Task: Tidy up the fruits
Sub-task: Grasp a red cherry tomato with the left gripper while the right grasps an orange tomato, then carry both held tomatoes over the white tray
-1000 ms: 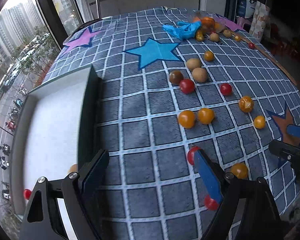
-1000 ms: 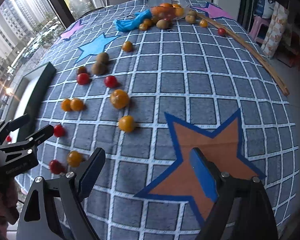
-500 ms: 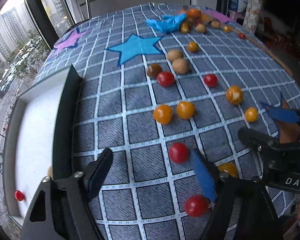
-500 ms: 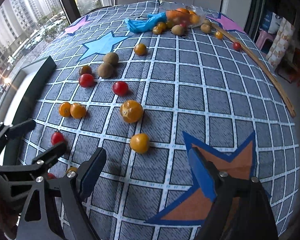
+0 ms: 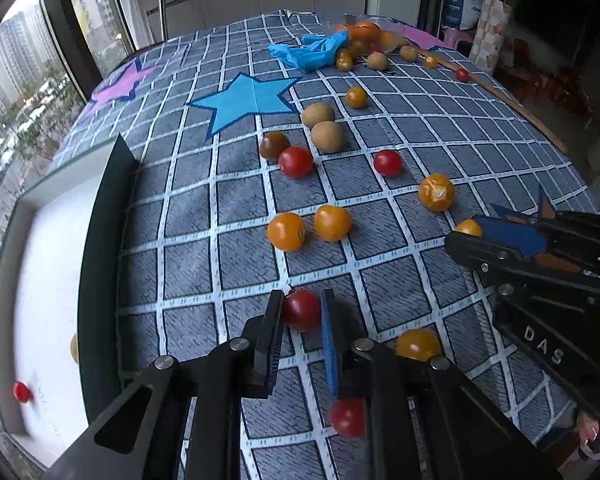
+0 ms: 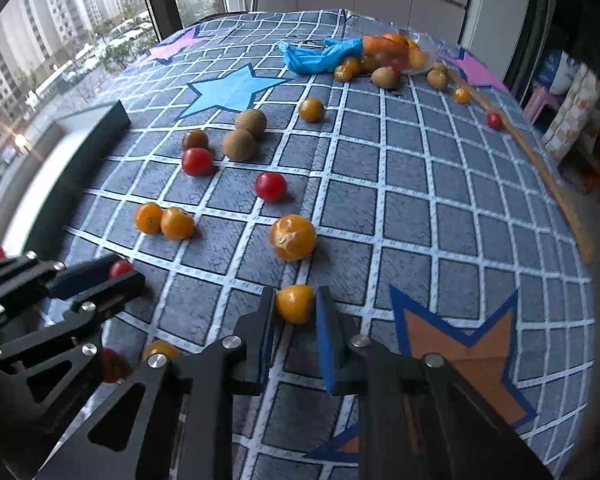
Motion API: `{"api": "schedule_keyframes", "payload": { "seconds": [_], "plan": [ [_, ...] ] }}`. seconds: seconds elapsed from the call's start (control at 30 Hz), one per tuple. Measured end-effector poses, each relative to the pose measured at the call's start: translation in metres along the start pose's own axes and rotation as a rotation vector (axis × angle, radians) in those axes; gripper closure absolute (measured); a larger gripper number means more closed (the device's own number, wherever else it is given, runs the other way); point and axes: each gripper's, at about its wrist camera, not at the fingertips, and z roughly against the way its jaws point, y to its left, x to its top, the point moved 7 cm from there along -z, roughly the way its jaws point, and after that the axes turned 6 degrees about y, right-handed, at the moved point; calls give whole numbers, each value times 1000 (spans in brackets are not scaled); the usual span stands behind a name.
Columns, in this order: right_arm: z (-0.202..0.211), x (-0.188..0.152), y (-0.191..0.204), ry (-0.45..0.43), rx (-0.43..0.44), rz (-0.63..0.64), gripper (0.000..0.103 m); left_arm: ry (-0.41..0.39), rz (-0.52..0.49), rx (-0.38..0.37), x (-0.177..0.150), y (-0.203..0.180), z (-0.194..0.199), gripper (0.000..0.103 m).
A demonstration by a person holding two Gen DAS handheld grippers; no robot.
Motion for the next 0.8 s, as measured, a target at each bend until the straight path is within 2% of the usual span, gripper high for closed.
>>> {"api": "schedule_keyframes", "payload": {
  "seconds": [0.07, 0.23, 0.8],
  "plan": [
    [2, -3, -2, 9, 53, -33, 82, -4, 12, -11, -2, 5, 4, 84],
    [9, -10, -3, 18, 92, -59, 82, -18, 33, -22, -8, 19, 16, 84],
    [39, -9, 23, -4, 124, -32, 82, -89, 93, -21, -23, 59, 54, 84]
  ]
}}
